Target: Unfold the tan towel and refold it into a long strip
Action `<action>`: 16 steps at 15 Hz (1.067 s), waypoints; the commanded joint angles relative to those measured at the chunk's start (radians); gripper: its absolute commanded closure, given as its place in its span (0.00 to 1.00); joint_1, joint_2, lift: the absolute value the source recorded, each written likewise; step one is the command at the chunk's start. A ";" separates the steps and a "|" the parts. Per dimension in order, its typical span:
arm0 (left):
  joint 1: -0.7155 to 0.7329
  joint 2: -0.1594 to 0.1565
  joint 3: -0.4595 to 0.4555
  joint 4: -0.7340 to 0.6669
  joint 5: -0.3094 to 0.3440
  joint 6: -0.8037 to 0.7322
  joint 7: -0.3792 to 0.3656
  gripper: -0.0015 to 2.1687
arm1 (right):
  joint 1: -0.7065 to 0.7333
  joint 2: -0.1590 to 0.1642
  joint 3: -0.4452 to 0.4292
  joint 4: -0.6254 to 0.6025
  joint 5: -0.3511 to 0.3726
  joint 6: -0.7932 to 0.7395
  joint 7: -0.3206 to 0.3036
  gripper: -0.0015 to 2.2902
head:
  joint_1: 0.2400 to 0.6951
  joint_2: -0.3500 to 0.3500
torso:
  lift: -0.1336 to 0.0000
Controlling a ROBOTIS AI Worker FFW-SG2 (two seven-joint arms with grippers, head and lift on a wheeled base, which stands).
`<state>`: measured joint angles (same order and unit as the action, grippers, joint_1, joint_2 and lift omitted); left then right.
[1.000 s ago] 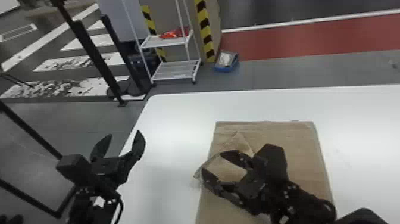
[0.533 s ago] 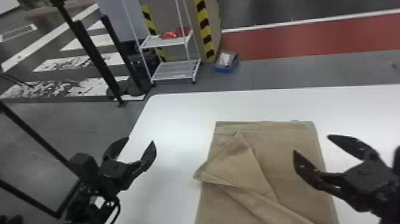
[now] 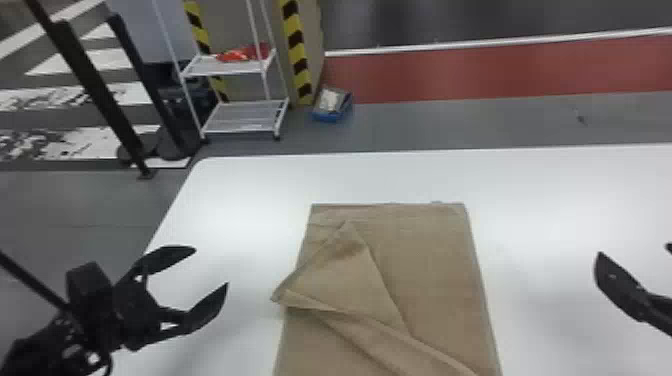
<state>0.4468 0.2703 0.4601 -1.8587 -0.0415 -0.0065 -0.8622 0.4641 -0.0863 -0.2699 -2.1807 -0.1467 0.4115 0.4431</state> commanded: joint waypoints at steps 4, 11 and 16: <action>0.053 0.047 -0.098 -0.114 -0.155 0.033 -0.069 0.10 | 0.011 0.025 -0.196 0.050 -0.077 0.036 0.000 0.03 | 1.00 0.50 | 0.06; -0.013 0.103 -0.264 -0.125 -0.363 0.181 -0.066 0.13 | 0.051 0.037 -0.308 0.042 -0.157 0.045 0.002 0.03 | 1.00 0.23 | 0.06; -0.013 0.101 -0.285 -0.129 -0.373 0.175 -0.051 0.24 | 0.041 0.037 -0.299 0.038 -0.159 0.051 0.002 0.03 | 1.00 0.21 | 0.06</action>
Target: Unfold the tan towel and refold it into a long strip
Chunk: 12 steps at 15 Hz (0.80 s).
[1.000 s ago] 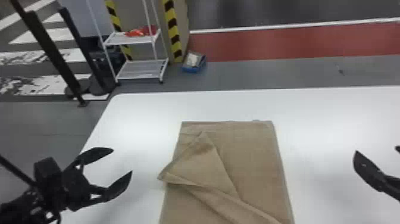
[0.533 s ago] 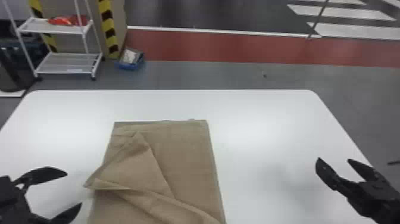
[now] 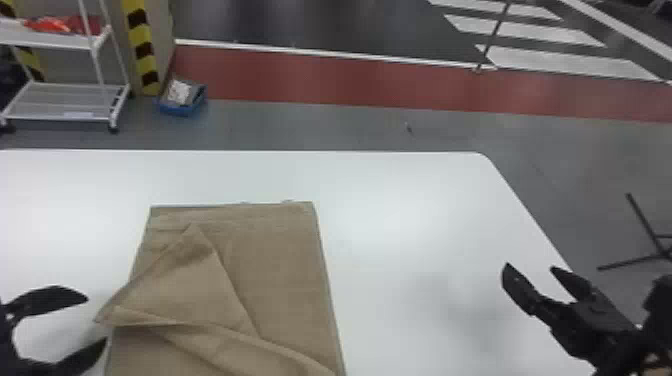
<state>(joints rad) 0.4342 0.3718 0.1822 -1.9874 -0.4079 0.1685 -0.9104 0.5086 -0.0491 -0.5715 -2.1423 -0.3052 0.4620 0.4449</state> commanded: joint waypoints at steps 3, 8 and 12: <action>0.001 -0.002 -0.017 -0.007 -0.008 -0.013 0.004 0.24 | -0.007 0.000 0.002 0.004 0.000 0.004 0.000 0.03 | 1.00 0.20 | 0.06; 0.018 -0.007 -0.026 -0.021 -0.008 -0.092 0.025 0.24 | -0.015 0.000 0.004 0.022 0.000 0.001 0.011 0.03 | 1.00 0.17 | 0.06; 0.018 -0.004 -0.030 -0.013 -0.031 -0.092 0.019 0.24 | -0.016 0.000 0.002 0.022 0.000 0.001 0.012 0.03 | 1.00 0.15 | 0.06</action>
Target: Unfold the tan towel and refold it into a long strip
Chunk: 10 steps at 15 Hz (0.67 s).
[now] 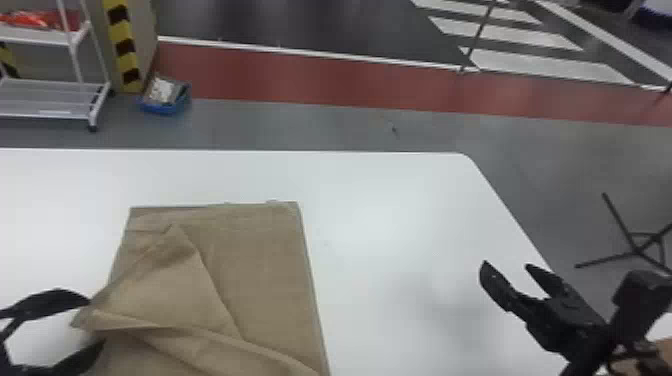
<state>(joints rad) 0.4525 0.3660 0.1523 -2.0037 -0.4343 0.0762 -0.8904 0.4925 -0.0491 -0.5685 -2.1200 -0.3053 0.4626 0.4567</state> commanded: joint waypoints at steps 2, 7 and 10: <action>0.000 0.004 0.000 0.013 -0.012 0.000 0.004 0.24 | -0.002 0.000 0.001 0.000 0.000 0.000 0.002 0.03 | 1.00 0.15 | 0.06; -0.001 0.005 0.001 0.025 -0.029 0.000 0.011 0.38 | -0.002 0.000 0.001 0.000 0.000 0.000 0.004 0.03 | 1.00 0.17 | 0.06; -0.006 0.004 0.006 0.023 -0.023 0.003 0.028 0.66 | -0.037 -0.008 0.015 -0.005 0.023 0.006 0.013 0.03 | 1.00 0.18 | 0.06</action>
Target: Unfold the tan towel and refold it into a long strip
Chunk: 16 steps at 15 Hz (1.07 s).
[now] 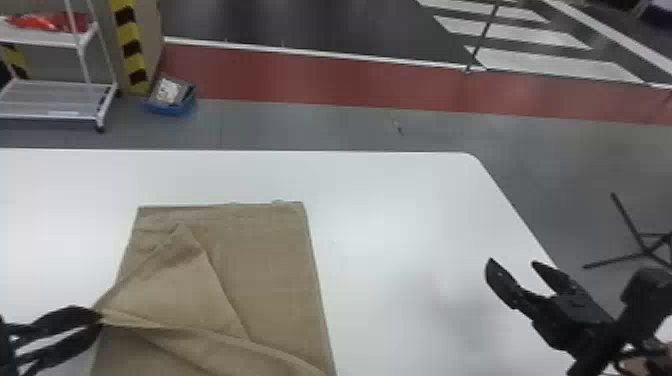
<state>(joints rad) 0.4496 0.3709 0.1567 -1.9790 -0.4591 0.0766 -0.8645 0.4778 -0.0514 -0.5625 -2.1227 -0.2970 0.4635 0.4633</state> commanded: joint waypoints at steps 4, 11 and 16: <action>0.004 -0.001 0.024 -0.027 0.007 -0.001 -0.013 0.66 | -0.131 -0.088 0.170 0.003 0.309 0.024 0.058 0.03 | 1.00 0.24 | 0.06; 0.041 -0.015 0.063 -0.070 0.004 -0.001 -0.034 0.66 | -0.530 -0.191 0.668 0.283 0.960 0.005 0.182 0.03 | 1.00 0.48 | 0.06; 0.061 -0.046 0.072 -0.098 -0.016 0.006 -0.037 0.66 | -0.739 -0.188 0.909 0.560 1.236 -0.164 0.278 0.04 | 1.00 0.63 | 0.06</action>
<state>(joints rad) 0.5029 0.3359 0.2244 -2.0664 -0.4664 0.0790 -0.9006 -0.2055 -0.2395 0.2711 -1.6433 0.8359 0.3502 0.7397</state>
